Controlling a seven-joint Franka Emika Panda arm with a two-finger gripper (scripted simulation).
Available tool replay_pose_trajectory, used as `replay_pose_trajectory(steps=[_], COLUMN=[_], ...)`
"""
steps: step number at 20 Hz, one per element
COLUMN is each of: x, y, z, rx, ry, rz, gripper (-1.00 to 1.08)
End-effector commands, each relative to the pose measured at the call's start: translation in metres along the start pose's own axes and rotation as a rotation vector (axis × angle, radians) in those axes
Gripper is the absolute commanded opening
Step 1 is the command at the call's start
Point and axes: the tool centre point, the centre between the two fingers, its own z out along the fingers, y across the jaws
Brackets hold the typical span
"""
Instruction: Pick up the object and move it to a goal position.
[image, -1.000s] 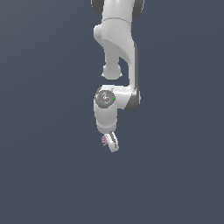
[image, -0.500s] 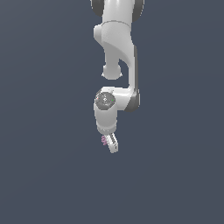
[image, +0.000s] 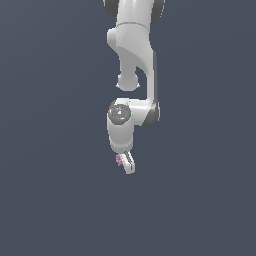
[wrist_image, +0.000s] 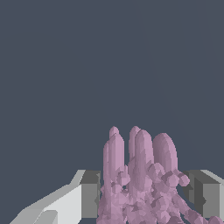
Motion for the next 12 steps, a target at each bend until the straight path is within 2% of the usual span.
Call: replay_pose_trajectory(steps=[1, 7, 12], x=[0.002, 0.012, 0.025], y=[0.002, 0.011, 0.024], z=[-0.006, -0.037, -0.079], rx=[0.001, 0.001, 0.001], ry=[0.000, -0.001, -0.001], rz=[0.000, 0.001, 0.001], gripper=[-1.00, -1.00, -1.00])
